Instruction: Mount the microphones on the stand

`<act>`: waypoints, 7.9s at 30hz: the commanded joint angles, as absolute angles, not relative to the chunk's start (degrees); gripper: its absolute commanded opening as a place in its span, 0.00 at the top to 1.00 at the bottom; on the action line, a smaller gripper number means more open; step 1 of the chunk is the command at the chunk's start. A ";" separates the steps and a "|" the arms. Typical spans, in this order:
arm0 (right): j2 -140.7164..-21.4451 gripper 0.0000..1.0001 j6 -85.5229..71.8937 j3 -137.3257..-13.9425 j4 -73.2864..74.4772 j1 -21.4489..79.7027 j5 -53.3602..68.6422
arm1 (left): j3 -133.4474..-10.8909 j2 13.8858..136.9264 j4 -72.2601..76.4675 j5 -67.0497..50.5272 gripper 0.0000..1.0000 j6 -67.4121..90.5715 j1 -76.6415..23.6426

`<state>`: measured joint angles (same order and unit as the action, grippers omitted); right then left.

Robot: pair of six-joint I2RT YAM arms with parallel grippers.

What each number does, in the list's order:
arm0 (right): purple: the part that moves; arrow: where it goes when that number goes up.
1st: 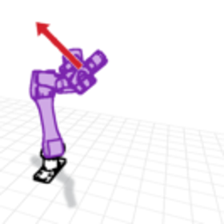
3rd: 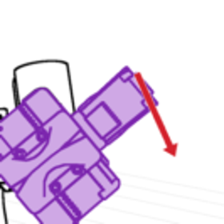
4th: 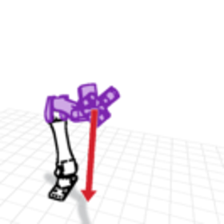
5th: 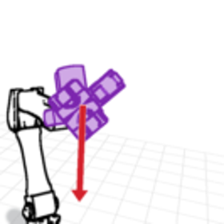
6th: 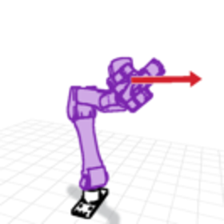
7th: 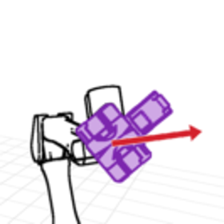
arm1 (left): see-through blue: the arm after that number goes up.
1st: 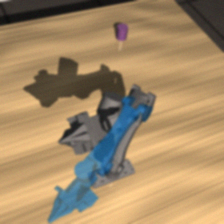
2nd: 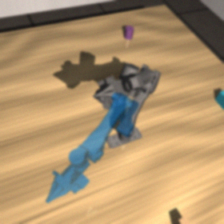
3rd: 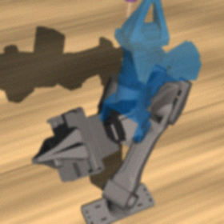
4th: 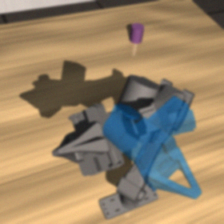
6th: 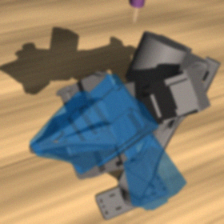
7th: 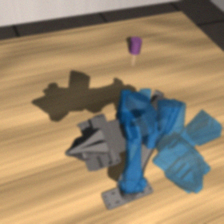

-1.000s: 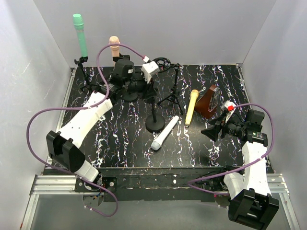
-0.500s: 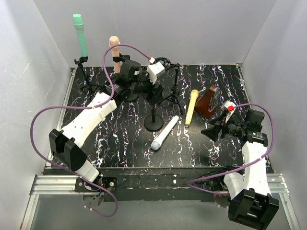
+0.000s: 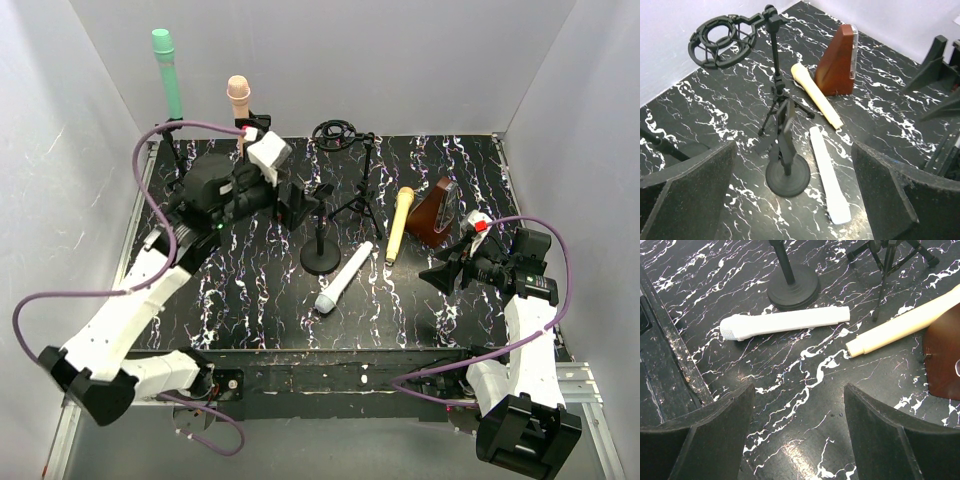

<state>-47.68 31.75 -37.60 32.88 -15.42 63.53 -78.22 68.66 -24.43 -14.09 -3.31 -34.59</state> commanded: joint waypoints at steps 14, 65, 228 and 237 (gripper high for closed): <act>-47.99 0.21 32.34 -37.00 31.29 -15.73 63.63 | -47.04 44.48 -23.30 -12.04 0.02 17.83 -34.45; -48.78 0.21 32.61 -37.09 30.94 -15.91 62.58 | -38.84 88.14 11.96 24.42 0.15 13.36 -66.44; -66.53 0.99 51.61 -68.02 54.95 5.54 72.43 | -69.54 59.33 -29.37 -13.44 0.02 -7.02 -38.24; -67.85 0.99 42.72 -69.43 45.18 5.54 70.58 | -53.19 56.16 -6.10 -23.37 0.02 -14.31 -29.97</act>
<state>-66.92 47.48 -65.93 50.57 5.69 69.41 -58.33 59.22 -20.78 -17.93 -8.67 -31.94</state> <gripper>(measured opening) 0.448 0.981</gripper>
